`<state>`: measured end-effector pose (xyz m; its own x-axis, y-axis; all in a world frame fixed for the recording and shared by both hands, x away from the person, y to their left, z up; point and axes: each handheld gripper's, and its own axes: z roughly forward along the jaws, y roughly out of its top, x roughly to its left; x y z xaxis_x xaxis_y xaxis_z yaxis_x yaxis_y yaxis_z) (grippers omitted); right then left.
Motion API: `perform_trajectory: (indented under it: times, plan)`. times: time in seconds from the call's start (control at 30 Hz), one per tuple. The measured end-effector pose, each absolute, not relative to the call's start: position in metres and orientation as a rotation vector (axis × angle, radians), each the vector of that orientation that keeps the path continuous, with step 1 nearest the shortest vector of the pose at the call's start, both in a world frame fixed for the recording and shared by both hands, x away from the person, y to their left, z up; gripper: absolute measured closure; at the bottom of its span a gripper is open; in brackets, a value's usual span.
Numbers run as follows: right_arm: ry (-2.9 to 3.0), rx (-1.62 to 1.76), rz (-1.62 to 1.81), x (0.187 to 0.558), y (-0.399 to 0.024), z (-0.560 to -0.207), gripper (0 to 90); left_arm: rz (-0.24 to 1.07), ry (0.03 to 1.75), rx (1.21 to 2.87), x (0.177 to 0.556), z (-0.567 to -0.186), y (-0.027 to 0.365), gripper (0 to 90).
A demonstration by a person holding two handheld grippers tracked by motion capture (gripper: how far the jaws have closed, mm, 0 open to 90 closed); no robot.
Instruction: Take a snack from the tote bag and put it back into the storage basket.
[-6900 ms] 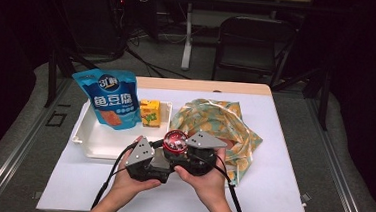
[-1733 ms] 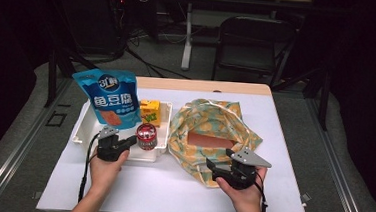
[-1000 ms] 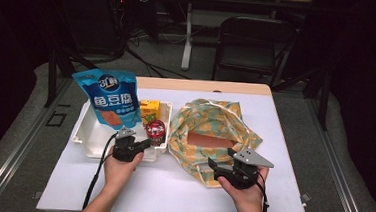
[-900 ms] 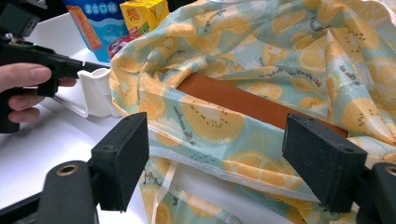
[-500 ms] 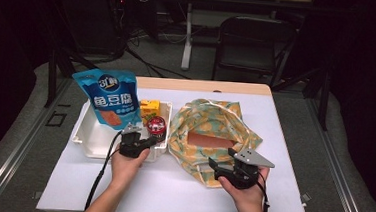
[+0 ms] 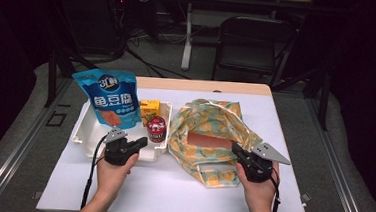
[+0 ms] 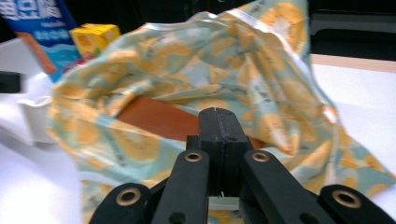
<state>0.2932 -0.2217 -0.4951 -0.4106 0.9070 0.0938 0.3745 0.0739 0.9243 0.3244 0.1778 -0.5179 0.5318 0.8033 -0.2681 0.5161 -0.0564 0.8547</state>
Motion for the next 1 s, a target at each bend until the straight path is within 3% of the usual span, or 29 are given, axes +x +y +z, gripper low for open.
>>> perform_trajectory:
  times: [0.5,1.0]
  plan:
    - [1.938,1.336,1.244,0.326,-0.231,-0.522,90.0,0.315,0.955,1.778,0.307,-0.503,0.123,90.0]
    - [2.058,1.445,1.167,0.314,-0.235,-0.552,90.0,0.245,0.912,1.803,0.320,-0.514,0.061,90.0]
